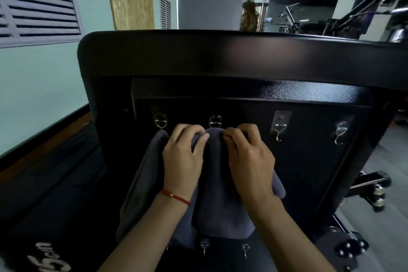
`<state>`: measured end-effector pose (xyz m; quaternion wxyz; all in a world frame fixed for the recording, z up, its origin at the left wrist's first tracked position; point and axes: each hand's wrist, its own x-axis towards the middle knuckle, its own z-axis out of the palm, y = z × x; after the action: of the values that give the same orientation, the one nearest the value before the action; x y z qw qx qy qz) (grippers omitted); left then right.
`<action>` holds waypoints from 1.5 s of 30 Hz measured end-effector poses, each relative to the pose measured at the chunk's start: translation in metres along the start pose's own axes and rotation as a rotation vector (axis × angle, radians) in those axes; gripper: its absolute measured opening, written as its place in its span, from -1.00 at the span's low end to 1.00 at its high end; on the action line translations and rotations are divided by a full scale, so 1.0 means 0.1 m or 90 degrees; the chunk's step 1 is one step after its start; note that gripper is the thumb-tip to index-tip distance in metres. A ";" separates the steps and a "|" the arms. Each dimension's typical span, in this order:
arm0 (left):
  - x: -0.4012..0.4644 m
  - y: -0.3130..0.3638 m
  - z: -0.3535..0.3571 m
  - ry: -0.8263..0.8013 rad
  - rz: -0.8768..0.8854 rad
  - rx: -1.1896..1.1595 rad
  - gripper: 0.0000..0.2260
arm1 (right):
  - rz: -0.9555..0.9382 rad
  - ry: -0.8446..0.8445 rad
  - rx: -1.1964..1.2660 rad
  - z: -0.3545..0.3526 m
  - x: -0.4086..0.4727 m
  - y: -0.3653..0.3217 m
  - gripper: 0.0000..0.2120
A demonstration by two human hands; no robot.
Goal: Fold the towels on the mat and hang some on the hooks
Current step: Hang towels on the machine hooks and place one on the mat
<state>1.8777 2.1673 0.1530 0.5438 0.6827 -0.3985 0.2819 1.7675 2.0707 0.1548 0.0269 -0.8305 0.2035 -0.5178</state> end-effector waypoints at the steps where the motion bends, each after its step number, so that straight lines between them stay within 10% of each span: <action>1: -0.05 -0.02 0.01 -0.001 0.010 0.009 -0.95 | 0.006 0.003 0.013 0.00 -0.05 0.01 -0.85; 13: -0.67 -0.07 -0.01 -0.161 0.040 0.223 -0.73 | 0.149 -0.040 0.065 0.14 -0.59 0.04 -0.77; 19: -0.95 0.71 0.04 0.101 -0.014 0.163 -0.63 | 0.318 -0.167 0.445 -0.02 -0.82 -0.02 -0.77; 26: -1.06 0.84 0.00 0.073 -0.026 0.096 -0.56 | 0.376 -0.382 0.659 -0.07 -1.00 0.14 -0.67; 31: -1.63 0.02 -0.22 -0.252 -0.092 0.133 -0.40 | 0.297 -0.326 0.458 -0.22 -1.00 0.39 -0.74; 39: -1.33 0.18 -0.41 -0.236 -0.212 0.097 -0.39 | 0.171 -0.231 0.181 -0.03 -1.06 0.57 -0.75; 45: -1.22 0.32 -0.17 -0.235 -0.095 0.234 -0.23 | 0.201 -0.286 0.218 -0.01 -1.02 0.49 -0.69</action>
<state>1.7877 2.2103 0.0739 0.3483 0.8372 -0.3815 0.1793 1.7123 2.0636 0.0565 0.2905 -0.8657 0.2286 -0.3374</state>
